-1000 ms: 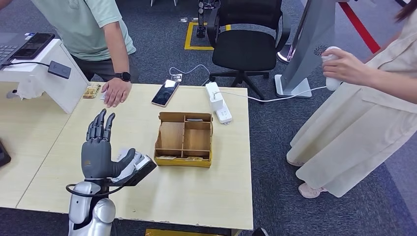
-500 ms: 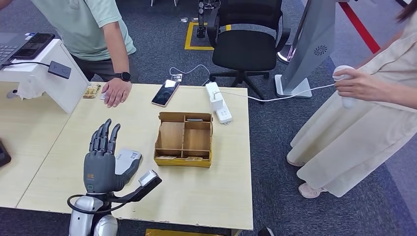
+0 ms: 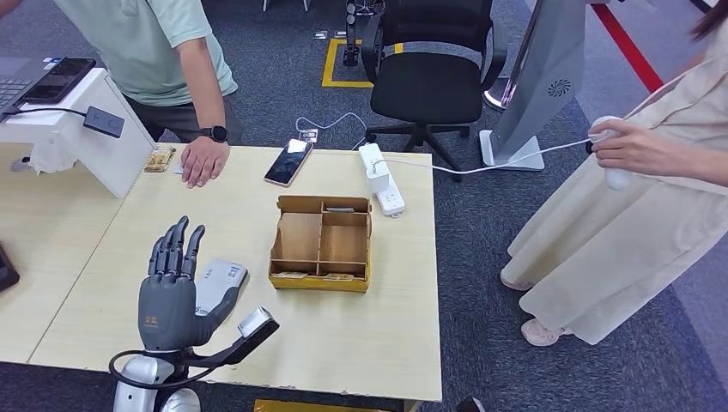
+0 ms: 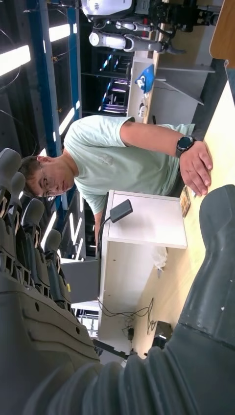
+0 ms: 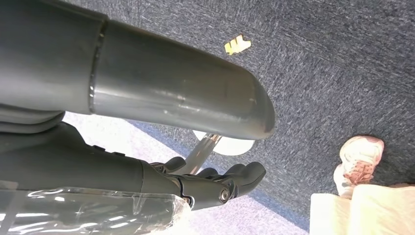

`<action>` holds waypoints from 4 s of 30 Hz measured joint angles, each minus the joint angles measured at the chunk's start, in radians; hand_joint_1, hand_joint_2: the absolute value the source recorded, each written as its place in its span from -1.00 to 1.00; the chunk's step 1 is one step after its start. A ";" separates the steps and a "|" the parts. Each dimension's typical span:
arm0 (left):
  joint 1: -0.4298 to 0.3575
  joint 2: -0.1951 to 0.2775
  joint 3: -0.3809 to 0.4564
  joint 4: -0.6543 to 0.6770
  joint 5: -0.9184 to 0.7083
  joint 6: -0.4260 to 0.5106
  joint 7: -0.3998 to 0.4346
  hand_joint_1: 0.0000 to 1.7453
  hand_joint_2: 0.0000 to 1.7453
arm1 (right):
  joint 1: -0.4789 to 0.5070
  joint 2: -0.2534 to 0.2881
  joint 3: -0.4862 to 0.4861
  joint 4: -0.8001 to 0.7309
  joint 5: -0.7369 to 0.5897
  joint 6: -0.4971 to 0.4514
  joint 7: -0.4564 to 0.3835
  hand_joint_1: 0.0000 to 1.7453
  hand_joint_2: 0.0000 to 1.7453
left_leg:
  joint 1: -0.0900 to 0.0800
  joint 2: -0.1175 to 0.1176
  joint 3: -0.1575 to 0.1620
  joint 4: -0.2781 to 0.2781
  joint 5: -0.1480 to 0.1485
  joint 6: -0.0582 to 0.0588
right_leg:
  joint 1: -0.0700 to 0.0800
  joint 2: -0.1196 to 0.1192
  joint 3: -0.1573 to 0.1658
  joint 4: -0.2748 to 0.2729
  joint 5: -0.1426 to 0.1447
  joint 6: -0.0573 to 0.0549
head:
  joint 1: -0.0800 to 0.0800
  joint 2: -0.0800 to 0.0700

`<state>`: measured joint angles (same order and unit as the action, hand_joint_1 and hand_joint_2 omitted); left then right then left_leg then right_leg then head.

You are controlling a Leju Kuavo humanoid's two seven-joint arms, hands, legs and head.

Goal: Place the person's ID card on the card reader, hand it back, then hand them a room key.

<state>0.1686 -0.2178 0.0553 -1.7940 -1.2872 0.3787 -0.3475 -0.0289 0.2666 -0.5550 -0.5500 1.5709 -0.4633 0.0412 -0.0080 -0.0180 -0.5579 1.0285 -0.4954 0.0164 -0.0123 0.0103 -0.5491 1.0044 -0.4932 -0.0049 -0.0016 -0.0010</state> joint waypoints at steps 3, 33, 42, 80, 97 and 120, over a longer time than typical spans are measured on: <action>0.004 0.000 0.000 -0.001 -0.014 -0.001 0.001 -1.00 1.00 | 0.000 0.000 -0.005 0.000 0.000 0.000 -0.005 -1.00 -1.00 | 0.000 0.000 0.000 0.000 0.000 0.000 | 0.000 0.000 0.000 0.000 0.000 0.000 | 0.000 0.000; -0.041 0.259 -0.299 0.104 -0.221 -0.010 0.130 -1.00 1.00 | -0.019 0.007 -0.014 0.024 0.000 -0.009 -0.016 -1.00 -1.00 | 0.000 0.000 0.000 0.000 0.000 0.000 | 0.000 0.000 -0.001 0.000 -0.001 -0.001 | 0.000 0.000; -0.067 0.277 -0.335 0.128 -0.214 -0.033 0.105 -1.00 1.00 | -0.023 0.007 0.007 0.041 0.000 -0.010 -0.011 -1.00 -1.00 | 0.000 0.000 0.000 0.000 0.000 0.000 | 0.000 0.000 -0.001 0.000 -0.001 -0.001 | 0.000 0.000; -0.111 0.242 -0.346 0.254 0.010 -0.222 0.089 -1.00 1.00 | -0.023 0.001 0.059 0.079 0.000 -0.016 -0.002 -1.00 -1.00 | 0.000 0.000 0.000 0.000 0.000 0.000 | 0.000 0.000 -0.001 0.000 -0.001 -0.001 | 0.000 0.000; -0.187 0.129 -0.338 0.302 -0.061 -0.176 0.128 -1.00 1.00 | -0.023 -0.002 0.101 0.090 0.000 -0.016 0.010 -1.00 -1.00 | 0.000 0.000 -0.001 0.000 0.000 0.000 | 0.000 0.000 -0.001 0.000 -0.001 -0.001 | 0.000 0.000; -0.222 0.098 -0.313 0.427 -0.061 -0.177 0.126 -1.00 1.00 | -0.023 -0.004 0.112 0.099 0.000 -0.016 0.010 -1.00 -1.00 | 0.000 0.000 -0.001 0.000 0.000 0.000 | 0.000 0.000 -0.001 0.000 -0.001 -0.001 | 0.000 0.000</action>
<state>-0.0533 -0.1199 -0.2572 -1.3672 -1.3486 0.2015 -0.2217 -0.0518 0.2627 -0.4433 -0.4509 1.5709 -0.4792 0.0514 -0.0079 -0.0177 -0.5587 1.0284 -0.4954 0.0163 -0.0121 0.0106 -0.5505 1.0045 -0.4937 -0.0059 -0.0017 -0.0011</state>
